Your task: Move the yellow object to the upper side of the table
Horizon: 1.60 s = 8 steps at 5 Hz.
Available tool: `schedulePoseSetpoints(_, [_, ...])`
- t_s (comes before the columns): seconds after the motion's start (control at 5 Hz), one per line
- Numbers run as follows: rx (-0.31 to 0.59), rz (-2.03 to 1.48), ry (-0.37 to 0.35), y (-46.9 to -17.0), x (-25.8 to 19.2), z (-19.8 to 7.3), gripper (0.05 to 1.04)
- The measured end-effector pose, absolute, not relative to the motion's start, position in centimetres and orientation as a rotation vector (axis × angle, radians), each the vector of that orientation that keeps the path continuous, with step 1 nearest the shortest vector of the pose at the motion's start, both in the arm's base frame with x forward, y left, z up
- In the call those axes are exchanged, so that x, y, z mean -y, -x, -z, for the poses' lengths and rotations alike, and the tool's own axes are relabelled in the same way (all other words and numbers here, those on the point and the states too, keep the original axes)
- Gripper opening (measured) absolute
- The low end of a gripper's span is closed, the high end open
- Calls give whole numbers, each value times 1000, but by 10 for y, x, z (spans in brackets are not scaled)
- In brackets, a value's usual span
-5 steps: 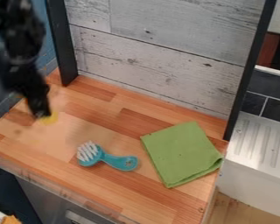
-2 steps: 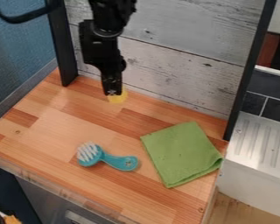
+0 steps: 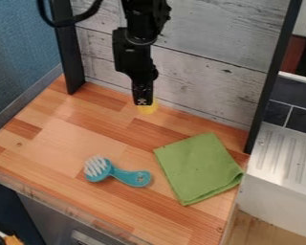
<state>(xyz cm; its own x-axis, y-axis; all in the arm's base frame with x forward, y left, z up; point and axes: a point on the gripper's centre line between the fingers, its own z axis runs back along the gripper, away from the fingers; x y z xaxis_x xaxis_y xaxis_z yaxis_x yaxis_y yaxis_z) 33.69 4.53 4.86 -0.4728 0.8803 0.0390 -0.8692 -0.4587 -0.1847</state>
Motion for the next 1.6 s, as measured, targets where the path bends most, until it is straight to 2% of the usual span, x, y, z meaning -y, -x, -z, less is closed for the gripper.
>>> schedulePoseSetpoints(0.4, [198, -1937, 24, -353, -22, -19, 422])
schedulePoseSetpoints(0.8, [179, -1905, 0, -353, -18, 5, 422])
schedulePoseSetpoints(1.0, [196, -1908, -2, -354, -20, 7, 497])
schedulePoseSetpoints(1.2, [187, -1931, -7, -353, -19, 8, 815])
schedulePoseSetpoints(1.4, [193, -1931, -27, -349, -20, 10, 1007])
schedulePoseSetpoints(1.6, [202, -1899, -29, -348, -14, 4, 1005])
